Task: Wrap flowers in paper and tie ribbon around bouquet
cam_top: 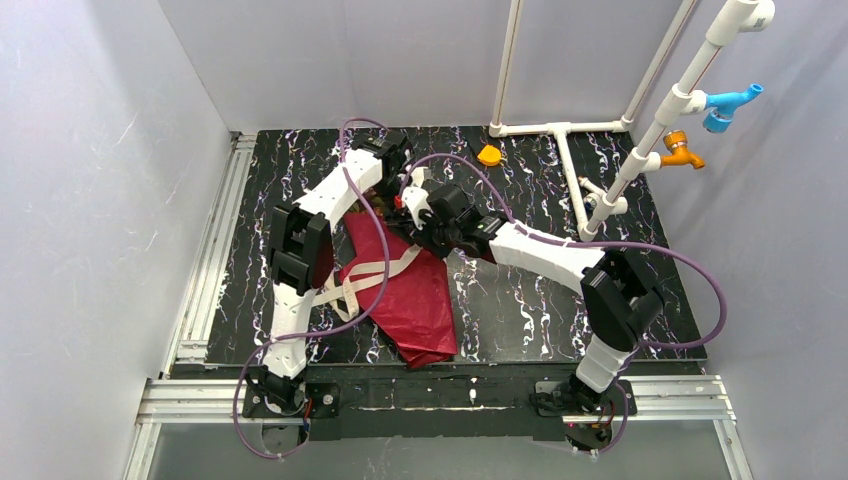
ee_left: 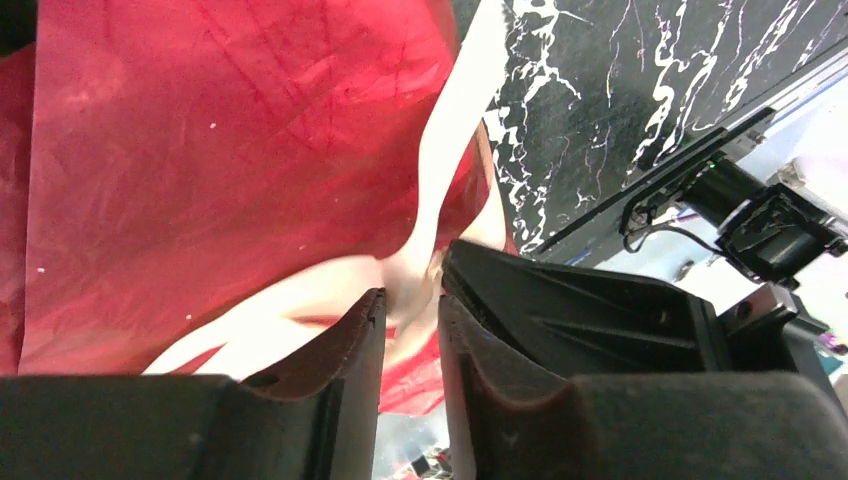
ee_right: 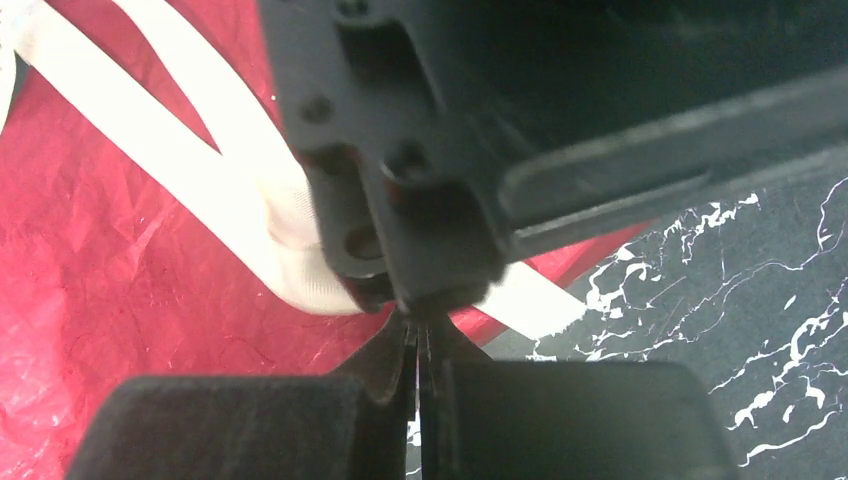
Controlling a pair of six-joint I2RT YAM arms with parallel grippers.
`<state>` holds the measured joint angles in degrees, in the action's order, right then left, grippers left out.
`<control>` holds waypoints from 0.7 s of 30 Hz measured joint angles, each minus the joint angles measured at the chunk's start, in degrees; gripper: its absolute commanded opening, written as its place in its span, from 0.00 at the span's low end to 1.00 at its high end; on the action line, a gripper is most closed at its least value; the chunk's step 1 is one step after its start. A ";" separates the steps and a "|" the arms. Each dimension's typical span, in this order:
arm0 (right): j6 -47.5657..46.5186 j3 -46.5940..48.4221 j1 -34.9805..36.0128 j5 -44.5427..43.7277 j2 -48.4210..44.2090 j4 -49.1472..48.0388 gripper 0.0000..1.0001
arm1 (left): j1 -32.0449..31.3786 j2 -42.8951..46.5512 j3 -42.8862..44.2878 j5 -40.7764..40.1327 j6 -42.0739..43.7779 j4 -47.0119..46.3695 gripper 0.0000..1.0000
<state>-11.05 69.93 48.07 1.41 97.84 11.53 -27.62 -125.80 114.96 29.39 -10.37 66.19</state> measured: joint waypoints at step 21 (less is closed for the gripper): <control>2.38 1.25 -0.26 -1.20 0.26 -1.01 0.01 | 5.55 7.87 -7.26 -11.30 -0.07 -3.30 0.72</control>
<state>-8.67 71.18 47.81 0.21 98.10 10.52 -22.06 -117.93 107.70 18.09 -10.44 62.89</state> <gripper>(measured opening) 0.029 0.719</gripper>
